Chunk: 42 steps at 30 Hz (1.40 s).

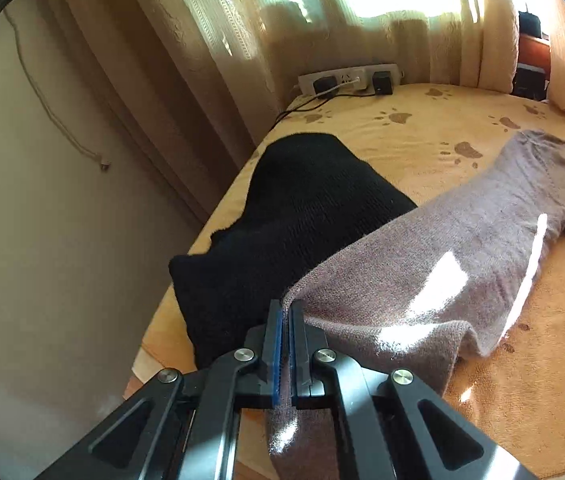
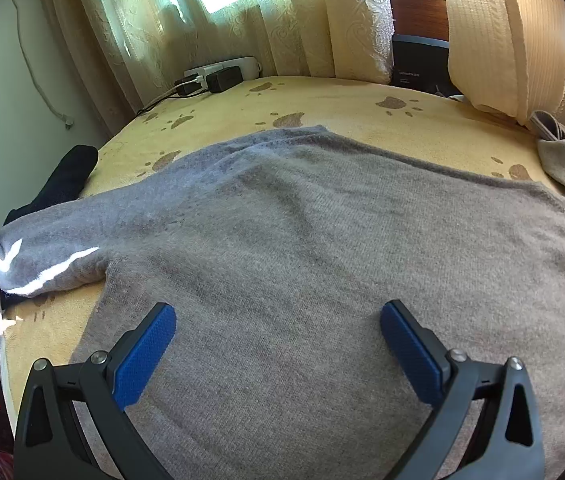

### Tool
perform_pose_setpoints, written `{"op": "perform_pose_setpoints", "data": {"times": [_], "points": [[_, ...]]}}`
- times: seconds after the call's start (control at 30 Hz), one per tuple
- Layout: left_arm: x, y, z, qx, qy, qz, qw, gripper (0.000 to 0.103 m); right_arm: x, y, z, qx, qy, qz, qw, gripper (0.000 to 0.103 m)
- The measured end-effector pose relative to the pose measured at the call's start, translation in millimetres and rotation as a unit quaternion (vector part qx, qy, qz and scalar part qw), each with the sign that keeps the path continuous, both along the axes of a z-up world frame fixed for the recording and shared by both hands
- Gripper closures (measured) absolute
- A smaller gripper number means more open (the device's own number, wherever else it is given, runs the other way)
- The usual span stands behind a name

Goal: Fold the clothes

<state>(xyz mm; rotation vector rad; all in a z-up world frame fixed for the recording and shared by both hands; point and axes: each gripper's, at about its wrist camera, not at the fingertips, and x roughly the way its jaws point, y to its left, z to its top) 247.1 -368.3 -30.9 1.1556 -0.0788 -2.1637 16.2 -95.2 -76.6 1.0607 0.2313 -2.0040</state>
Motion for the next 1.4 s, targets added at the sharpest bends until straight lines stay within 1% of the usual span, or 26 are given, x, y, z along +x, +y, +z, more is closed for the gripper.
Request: {"op": "perform_pose_setpoints", "data": {"times": [0.1, 0.13, 0.2, 0.27, 0.33, 0.37, 0.43, 0.47, 0.53, 0.6, 0.63, 0.7, 0.73, 0.8, 0.83, 0.9, 0.93, 1.0, 1.07, 1.17, 1.23, 1.33, 1.37, 1.4], "points": [[-3.1, 0.1, 16.1, -0.025, -0.004, -0.005, 0.9997, 0.100, 0.3, -0.6, 0.0, 0.002, 0.001, 0.000, 1.000, 0.001], [-6.6, -4.0, 16.9, -0.024, -0.011, -0.005, 0.9996, 0.100, 0.4, -0.9, -0.1, 0.003, 0.002, 0.000, 1.000, 0.001], [-14.8, -14.7, 8.6, -0.007, -0.041, -0.005, 0.9991, 0.100, 1.0, -1.5, -0.3, 0.005, 0.003, 0.001, 1.000, 0.001], [-21.5, -23.4, -8.3, 0.012, -0.076, -0.002, 0.9971, 0.099, 1.3, -1.8, -0.4, 0.007, 0.004, 0.001, 1.000, 0.001], [-23.6, -28.1, -20.7, 0.029, -0.083, -0.001, 0.9961, 0.099, 1.0, -1.9, -0.5, 0.007, 0.004, 0.001, 1.000, 0.001], [-22.1, -29.8, -23.1, 0.038, -0.076, 0.003, 0.9964, 0.099, 0.9, -2.0, -0.6, 0.007, 0.004, 0.002, 1.000, 0.001], [-15.3, -34.5, -20.9, 0.062, -0.048, 0.013, 0.9968, 0.099, 0.6, -2.0, -0.6, 0.007, 0.004, 0.002, 1.000, 0.001], [-10.5, -38.0, -18.5, 0.079, -0.032, 0.016, 0.9962, 0.099, 0.4, -1.9, -0.6, 0.007, 0.004, 0.002, 1.000, 0.001], [1.2, -46.8, -13.5, 0.123, 0.004, 0.023, 0.9922, 0.098, 0.3, -1.6, -0.7, 0.008, 0.004, 0.002, 1.000, 0.001], [15.5, -59.9, -9.4, 0.175, 0.046, 0.037, 0.9828, 0.098, 0.2, -1.4, -0.8, 0.008, 0.004, 0.002, 1.000, 0.000], [22.0, -66.7, -8.2, 0.202, 0.068, 0.045, 0.9759, 0.098, 0.3, -1.5, -0.9, 0.008, 0.004, 0.002, 1.000, 0.000], [34.3, -79.1, -8.1, 0.252, 0.115, 0.065, 0.9587, 0.098, 0.4, -1.4, -0.9, 0.008, 0.004, 0.002, 1.000, 0.000], [41.4, -80.2, -7.6, 0.266, 0.134, 0.075, 0.9518, 0.098, 0.4, -1.3, -0.8, 0.008, 0.004, 0.002, 1.000, 0.000], [52.3, -68.6, -5.7, 0.268, 0.156, 0.086, 0.9469, 0.098, 0.5, -0.8, -0.9, 0.007, 0.003, 0.002, 1.000, 0.000], [57.3, -61.7, -4.5, 0.265, 0.165, 0.089, 0.9460, 0.098, 0.5, -0.8, -0.8, 0.007, 0.003, 0.002, 1.000, 0.000], [64.2, -41.6, -1.9, 0.239, 0.166, 0.083, 0.9530, 0.098, 0.5, -0.9, -0.7, 0.007, 0.003, 0.002, 1.000, 0.000], [66.4, -34.4, -2.0, 0.232, 0.167, 0.081, 0.9548, 0.098, 0.6, -0.9, -0.7, 0.007, 0.003, 0.002, 1.000, 0.000], [74.6, -30.6, -2.0, 0.227, 0.178, 0.085, 0.9537, 0.098, 0.9, -1.1, -0.7, 0.008, 0.004, 0.002, 1.000, 0.000], [83.7, -35.6, -3.5, 0.233, 0.199, 0.099, 0.9466, 0.097, 0.9, -1.3, -0.8, 0.009, 0.004, 0.002, 1.000, 0.000], [90.3, -37.8, -1.9, 0.252, 0.240, 0.107, 0.9315, 0.097, 0.7, -1.8, -0.9, 0.010, 0.004, 0.003, 1.000, 0.000], [92.6, -32.3, 4.4, 0.238, 0.259, 0.102, 0.9307, 0.097, 1.1, -2.4, -0.9, 0.012, 0.005, 0.004, 1.000, 0.000], [98.0, -22.4, 16.8, 0.184, 0.267, 0.120, 0.9383, 0.097, 1.8, -3.1, -1.2, 0.015, 0.008, 0.004, 1.000, 0.000], [100.7, -19.7, 20.3, 0.176, 0.271, 0.124, 0.9382, 0.097, 1.9, -3.0, -1.2, 0.015, 0.008, 0.004, 1.000, 0.000], [103.1, -16.3, 22.1, 0.181, 0.279, 0.121, 0.9352, 0.097, 1.8, -2.8, -1.2, 0.015, 0.008, 0.004, 1.000, 0.000]]}}
